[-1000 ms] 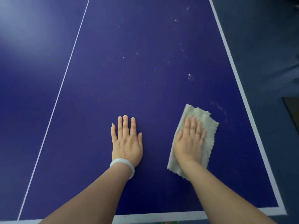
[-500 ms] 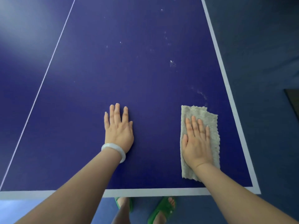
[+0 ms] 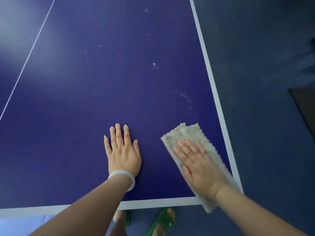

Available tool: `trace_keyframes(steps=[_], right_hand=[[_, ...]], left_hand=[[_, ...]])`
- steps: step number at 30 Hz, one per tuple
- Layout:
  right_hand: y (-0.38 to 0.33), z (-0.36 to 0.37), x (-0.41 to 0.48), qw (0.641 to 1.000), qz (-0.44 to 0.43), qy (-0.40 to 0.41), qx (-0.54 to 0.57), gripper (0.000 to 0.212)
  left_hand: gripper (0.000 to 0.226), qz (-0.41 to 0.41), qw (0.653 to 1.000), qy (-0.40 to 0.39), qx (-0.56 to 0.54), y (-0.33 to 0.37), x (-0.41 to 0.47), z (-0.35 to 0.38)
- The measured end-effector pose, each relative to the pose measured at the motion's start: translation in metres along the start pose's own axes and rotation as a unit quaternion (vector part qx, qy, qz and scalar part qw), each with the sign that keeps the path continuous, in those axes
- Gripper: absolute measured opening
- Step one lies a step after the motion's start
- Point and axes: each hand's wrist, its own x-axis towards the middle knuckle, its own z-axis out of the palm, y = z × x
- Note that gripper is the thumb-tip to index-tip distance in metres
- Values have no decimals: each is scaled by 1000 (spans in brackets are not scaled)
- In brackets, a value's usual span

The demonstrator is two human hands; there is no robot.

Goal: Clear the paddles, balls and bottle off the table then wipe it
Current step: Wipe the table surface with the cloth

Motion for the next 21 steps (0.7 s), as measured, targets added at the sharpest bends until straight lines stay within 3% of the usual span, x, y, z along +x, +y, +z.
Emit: trace_keyframes(steps=[3,6,8,10,14,17,21], right_hand=[[47,-10,33,993,118,3,9,58],[36,-15,70,964,261,23,49,59],[6,-12,68,973,220,33,62,59],[-20,-5,40,993,110,23,47,58],[3,5,-22,999,0,10,35,58],[52,-1,-12,999,39,10,9,59],[92,-13,42,975,218,11,28,57]], left_hand=[[66,-4,1000,3,7,-1,2,1],[67,-3,1000,9,3,0,2,1],[67,-2,1000,13,1,-1,2,2],[66,-5,1000,17,3,-2,2,3],[64,-9,1000,18,-2,-2,3,5],[62,-11,1000,17,-6,-2,3,4],[61,-12,1000,22,-13,-3,2,5]])
